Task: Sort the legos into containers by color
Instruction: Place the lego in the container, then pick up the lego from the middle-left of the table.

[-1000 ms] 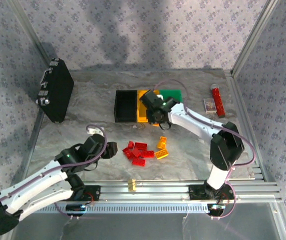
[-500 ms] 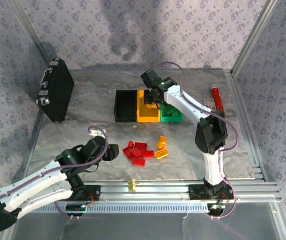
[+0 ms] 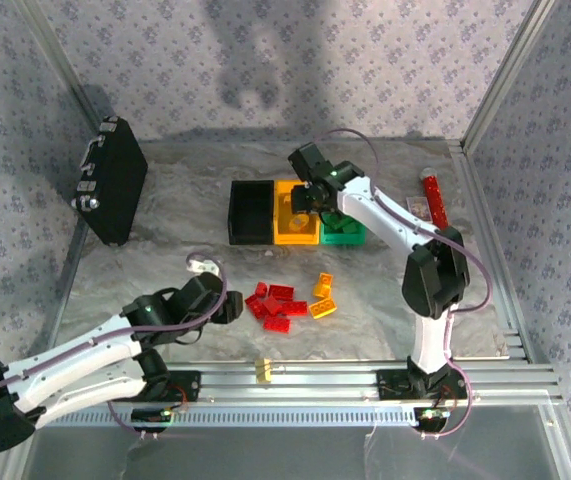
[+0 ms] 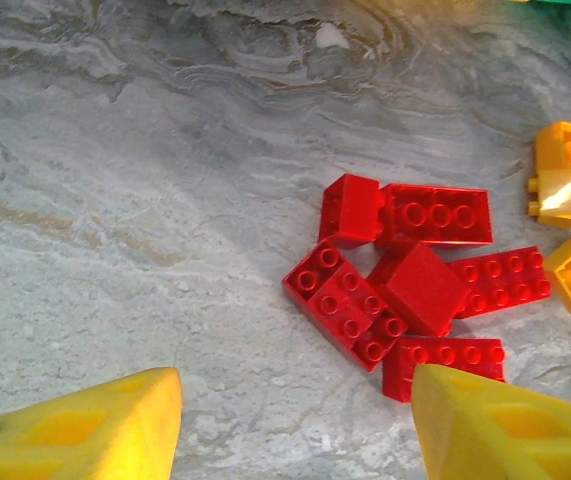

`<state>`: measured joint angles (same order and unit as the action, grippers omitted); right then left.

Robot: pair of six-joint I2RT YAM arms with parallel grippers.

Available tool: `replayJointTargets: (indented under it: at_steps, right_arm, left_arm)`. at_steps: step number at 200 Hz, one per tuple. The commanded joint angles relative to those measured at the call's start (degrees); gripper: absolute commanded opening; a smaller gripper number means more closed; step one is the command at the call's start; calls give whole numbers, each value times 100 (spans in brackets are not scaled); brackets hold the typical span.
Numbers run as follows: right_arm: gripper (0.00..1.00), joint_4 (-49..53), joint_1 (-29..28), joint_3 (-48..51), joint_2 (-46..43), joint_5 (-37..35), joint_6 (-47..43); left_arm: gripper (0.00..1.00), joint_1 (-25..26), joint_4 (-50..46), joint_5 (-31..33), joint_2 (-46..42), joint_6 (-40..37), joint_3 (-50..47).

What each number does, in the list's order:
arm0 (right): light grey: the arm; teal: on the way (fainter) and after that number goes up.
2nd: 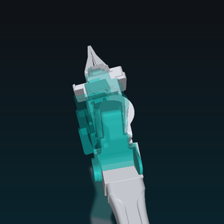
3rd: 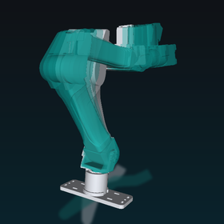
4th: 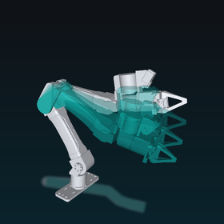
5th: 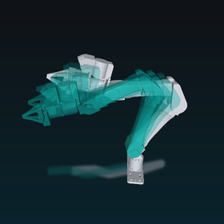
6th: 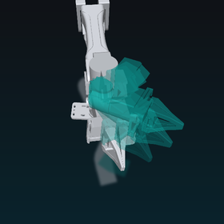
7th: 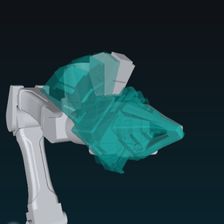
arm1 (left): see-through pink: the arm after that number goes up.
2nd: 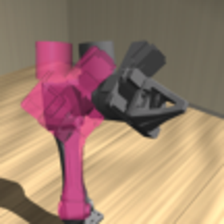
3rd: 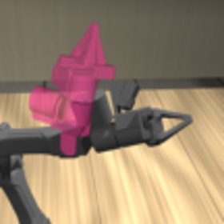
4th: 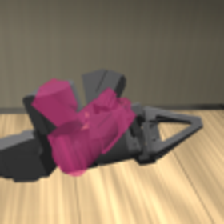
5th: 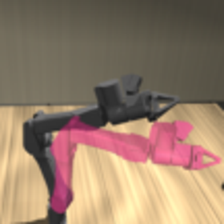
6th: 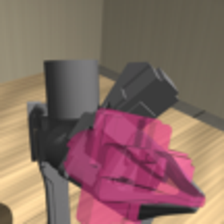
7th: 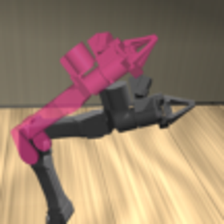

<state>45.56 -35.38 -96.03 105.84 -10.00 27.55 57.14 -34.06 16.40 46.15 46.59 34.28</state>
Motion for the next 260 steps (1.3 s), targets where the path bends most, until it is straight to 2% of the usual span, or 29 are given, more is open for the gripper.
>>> replayJointTargets:
  at_steps: [1, 42, 84, 124, 160, 180, 223, 260]
  right_arm:
    - [58, -151, -6, 377, -505, 141, -14]
    - [59, -460, 63, 1432, -1478, 217, 125]
    - [65, -669, 345, 2493, -2627, 347, 224]
    - [72, -885, 766, 3712, -3927, 593, 319]
    - [78, -917, 1221, 4452, -4969, 884, 332]
    - [84, -889, 1414, 4670, -5277, 1039, 312]
    - [85, -873, 1599, 4918, -5515, 1228, 323]
    - [85, -904, 1646, 5019, -5548, 1286, 339]
  left_arm:
    - [63, 100, 158, 125, 131, -134, 248]
    - [63, 318, 454, -66, 977, -601, 759]
    - [65, 818, 637, -268, 2424, -1485, 1756]
    - [65, 1168, 500, -976, 3943, -2251, 2815]
    - [65, 1255, 191, -1614, 5035, -2672, 3581]
    - [65, 1267, 17, -1665, 5513, -2861, 3936]
    - [64, 1268, -446, -1621, 6269, -3197, 4646]
    - [64, 1264, -772, -1478, 6570, -3325, 4876]
